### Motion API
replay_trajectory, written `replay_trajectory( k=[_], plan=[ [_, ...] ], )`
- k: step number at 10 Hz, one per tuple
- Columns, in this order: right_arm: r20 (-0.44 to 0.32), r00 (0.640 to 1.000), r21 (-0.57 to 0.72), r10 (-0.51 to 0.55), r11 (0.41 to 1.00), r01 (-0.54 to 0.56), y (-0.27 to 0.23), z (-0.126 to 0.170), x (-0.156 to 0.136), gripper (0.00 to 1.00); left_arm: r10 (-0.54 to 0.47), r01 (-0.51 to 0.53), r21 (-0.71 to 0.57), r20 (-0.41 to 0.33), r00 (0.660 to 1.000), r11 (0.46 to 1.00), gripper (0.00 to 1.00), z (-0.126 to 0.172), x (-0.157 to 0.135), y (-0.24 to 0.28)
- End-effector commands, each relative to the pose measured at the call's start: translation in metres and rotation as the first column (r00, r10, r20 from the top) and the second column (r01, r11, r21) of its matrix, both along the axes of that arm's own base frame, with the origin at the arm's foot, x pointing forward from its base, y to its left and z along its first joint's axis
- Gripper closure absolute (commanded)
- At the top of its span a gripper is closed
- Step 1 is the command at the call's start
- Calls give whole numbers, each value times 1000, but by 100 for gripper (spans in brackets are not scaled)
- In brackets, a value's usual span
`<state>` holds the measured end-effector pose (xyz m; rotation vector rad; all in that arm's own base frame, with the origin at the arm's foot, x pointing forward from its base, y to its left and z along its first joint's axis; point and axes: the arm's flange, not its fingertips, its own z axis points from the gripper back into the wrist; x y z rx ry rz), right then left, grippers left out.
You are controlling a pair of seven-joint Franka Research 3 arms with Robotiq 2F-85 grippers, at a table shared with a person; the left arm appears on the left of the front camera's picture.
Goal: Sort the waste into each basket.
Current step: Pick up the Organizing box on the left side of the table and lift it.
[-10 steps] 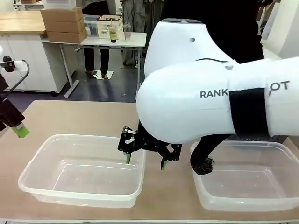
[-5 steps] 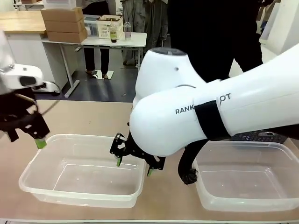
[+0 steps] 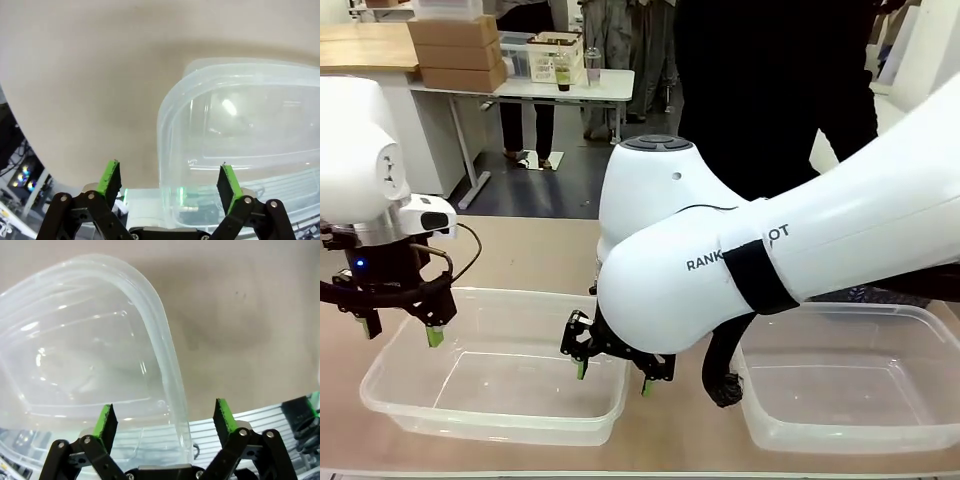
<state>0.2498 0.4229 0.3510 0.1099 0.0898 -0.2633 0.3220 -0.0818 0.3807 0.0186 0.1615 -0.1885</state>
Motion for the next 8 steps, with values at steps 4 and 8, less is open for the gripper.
replay_trajectory(
  k=[4, 8],
  plan=[
    [22, 1000, -28, 8, 1000, -8, -1, -1, 0, 0, -39, 39, -20, -12, 999, 999, 0, -5, -5, -5],
    [94, 996, -40, 12, 999, -8, -3, 7, -4, 60, -30, 31, -57, 16, 999, 998, 60, -1, -5, -2]
  ],
)
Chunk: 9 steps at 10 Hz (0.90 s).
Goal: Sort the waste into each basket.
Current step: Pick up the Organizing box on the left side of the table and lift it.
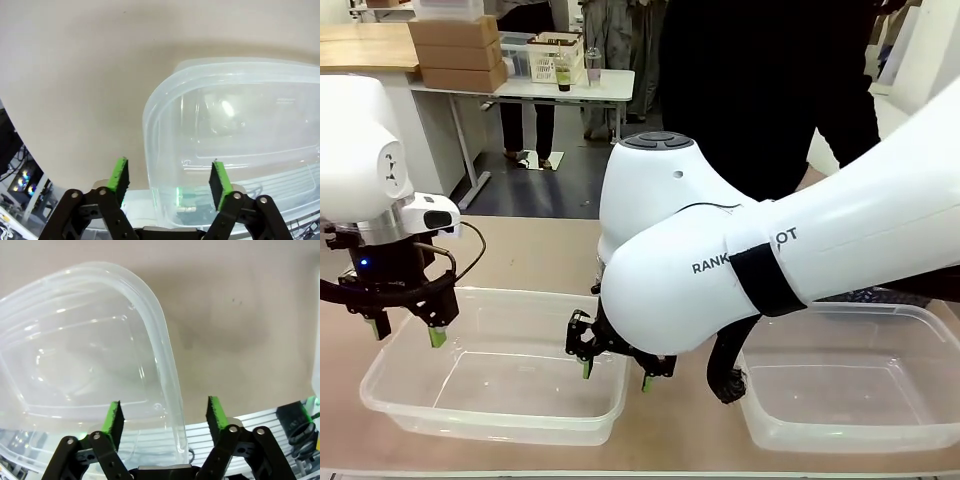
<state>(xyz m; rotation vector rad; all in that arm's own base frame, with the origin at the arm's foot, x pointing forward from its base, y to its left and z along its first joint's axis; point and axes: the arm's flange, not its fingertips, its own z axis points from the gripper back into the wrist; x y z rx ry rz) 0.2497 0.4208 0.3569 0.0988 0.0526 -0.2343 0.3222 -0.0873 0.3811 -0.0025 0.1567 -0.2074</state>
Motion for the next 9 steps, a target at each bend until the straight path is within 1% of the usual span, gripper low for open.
replay_trajectory(
  k=[1, 2, 3, 6, 9],
  plan=[
    [63, 998, -29, -19, 999, 21, -2, 3, -5, 100, -15, 15, -29, 4, 1000, 999, 100, -3, -5, 3],
    [61, 998, -41, -20, 999, 23, -4, 4, -4, 65, -7, 7, -31, -1, 1000, 1000, 64, -3, -4, 2],
    [62, 998, -58, -18, 998, 22, -4, 5, -4, 100, -5, 5, -33, 8, 1000, 999, 100, -2, -4, 2],
    [61, 998, -67, 0, 998, 4, -5, 10, -4, 100, -4, 4, -56, 2, 1000, 998, 100, 1, -2, 4],
    [35, 999, -119, 1, 993, 3, -7, 10, 4, 100, 12, -12, -73, 5, 1000, 997, 100, 9, 0, 7]
  ],
)
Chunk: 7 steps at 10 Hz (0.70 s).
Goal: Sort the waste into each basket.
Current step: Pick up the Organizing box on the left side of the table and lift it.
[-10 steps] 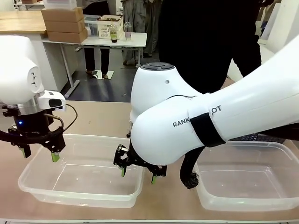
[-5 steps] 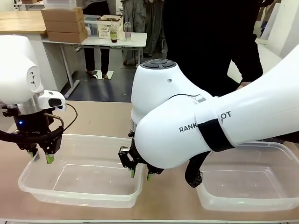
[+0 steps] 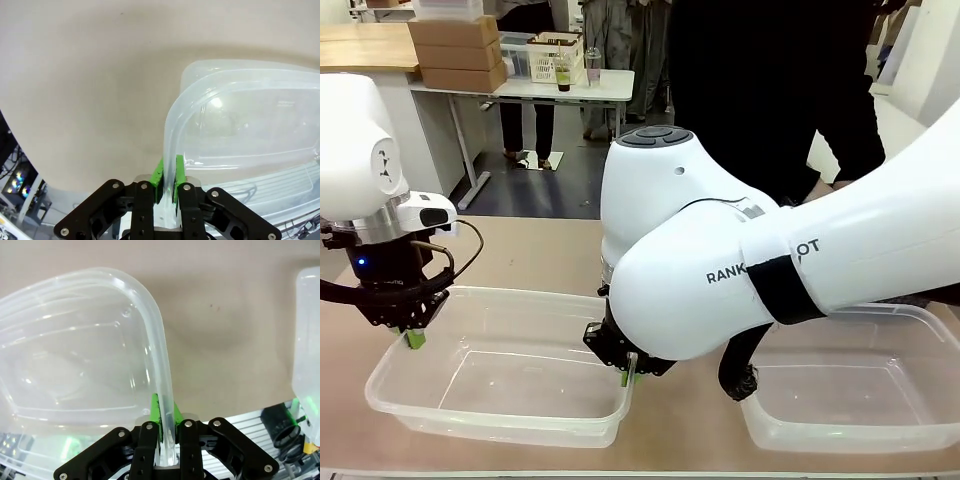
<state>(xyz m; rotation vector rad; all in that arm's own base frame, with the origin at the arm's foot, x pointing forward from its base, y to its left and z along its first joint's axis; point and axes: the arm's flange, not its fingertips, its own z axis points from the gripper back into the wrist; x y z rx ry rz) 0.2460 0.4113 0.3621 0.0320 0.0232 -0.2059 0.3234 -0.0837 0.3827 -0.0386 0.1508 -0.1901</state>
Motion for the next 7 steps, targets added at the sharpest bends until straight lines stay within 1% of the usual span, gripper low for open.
replay_trajectory(
  k=[1, 2, 3, 4, 5, 6, 7],
  plan=[
    [7, 1000, -58, -13, 998, 13, -1, 9, 12, 100, 7, -7, -42, 11, 1000, 999, 100, 18, 0, 5],
    [25, 999, -96, -27, 995, 29, -9, 21, 18, 100, 41, -41, -16, 4, 999, 999, 100, 41, 5, 8],
    [40, 999, -105, -1, 994, 5, -16, 39, 23, 100, 78, -78, -4, 32, 996, 997, 100, 71, 12, 9],
    [63, 998, -116, 25, 993, -18, -22, 59, 29, 100, 96, -96, -2, 39, 995, 995, 100, 104, 20, 6],
    [66, 996, -115, 66, 992, -58, -29, 78, 34, 100, 132, -136, 57, 70, 989, 989, 100, 135, 34, 4],
    [44, 995, -123, 92, 989, -86, -36, 91, 40, 100, 146, -150, 47, 93, 985, 988, 100, 163, 48, 3],
    [-1, 993, -110, 119, 987, -119, -46, 103, 43, 100, 167, -174, 48, 122, 978, 984, 100, 183, 57, 0]
  ],
)
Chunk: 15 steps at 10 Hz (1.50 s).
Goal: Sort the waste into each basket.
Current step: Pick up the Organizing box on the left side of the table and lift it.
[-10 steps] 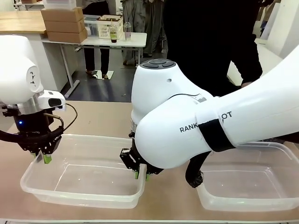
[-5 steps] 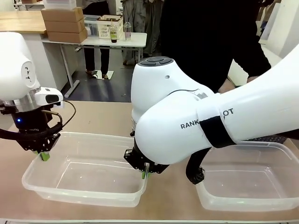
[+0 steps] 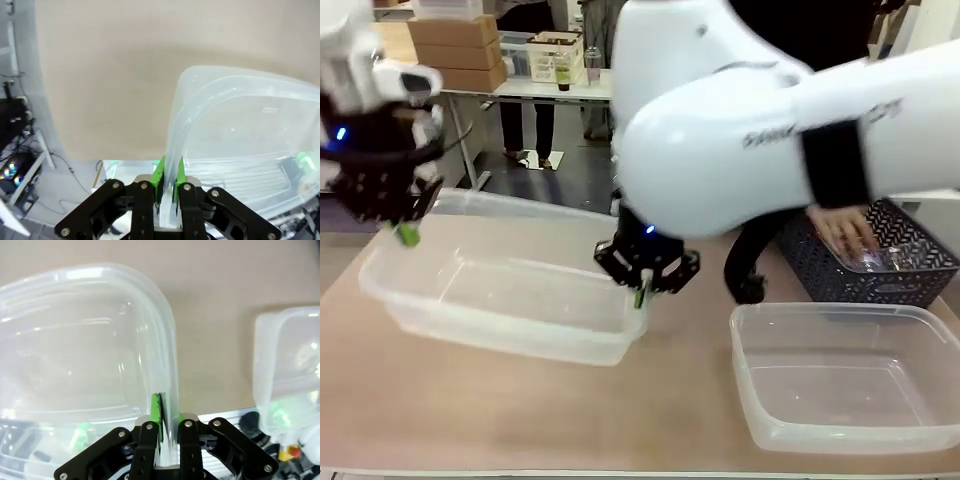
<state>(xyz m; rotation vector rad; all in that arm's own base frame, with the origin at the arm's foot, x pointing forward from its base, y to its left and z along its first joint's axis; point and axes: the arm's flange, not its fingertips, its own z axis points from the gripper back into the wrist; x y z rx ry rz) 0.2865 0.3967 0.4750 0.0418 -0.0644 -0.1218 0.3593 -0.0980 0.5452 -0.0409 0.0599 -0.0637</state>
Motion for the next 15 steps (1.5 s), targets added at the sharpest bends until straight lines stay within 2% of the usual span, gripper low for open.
replay_trajectory(
  k=[1, 2, 5, 6, 7, 9, 10, 11, 12, 13, 14, 15],
  plan=[
    [-161, 985, -100, -53, 994, 37, -41, -7, 2, 100, 64, -66, 51, 43, 997, 997, 100, 26, 23, 16],
    [0, 1000, 0, 0, 1000, 0, 0, 0, 0, 100, 0, 0, 0, 0, 1000, 1000, 100, 0, 0, 0],
    [0, 1000, 0, 0, 1000, 0, 0, 0, 0, 100, 0, 0, 0, 0, 1000, 1000, 100, 0, 0, 0],
    [-21, 1000, 13, 3, 1000, -3, -3, 11, 2, 95, -6, 7, 6, -25, 1000, 1000, 93, -1, 5, -5],
    [19, 998, 19, 67, 998, -67, -31, 14, 12, 95, 33, -34, -14, -64, 997, 999, 93, -1, 5, -18],
    [-41, 998, 25, 56, 998, -55, -85, 30, 42, 95, 118, -124, -69, -89, 989, 990, 93, -3, -7, -47],
    [-62, 997, 18, 45, 999, -44, -107, 33, 57, 95, 124, -132, -70, -114, 986, 989, 93, -3, -8, -68],
    [-84, 992, -3, 91, 996, -92, -126, 29, 72, 95, 185, -199, -128, -114, 976, 972, 93, 6, -9, -90],
    [-118, 984, -4, 131, 991, -132, -142, 21, 82, 95, 186, -206, -151, -133, 973, 967, 93, 14, -12, -108],
    [-118, 974, 36, 195, 981, -192, -156, 17, 87, 95, 183, -200, -139, -123, 975, 970, 93, 12, -12, -129],
    [-103, 969, 81, 225, 973, -217, -163, 15, 86, 95, 193, -204, -129, -93, 977, 970, 93, 3, -5, -149],
    [-78, 964, 107, 256, 963, -247, -165, 13, 78, 95, 182, -193, -118, -96, 979, 974, 93, -7, 7, -164]
  ],
)
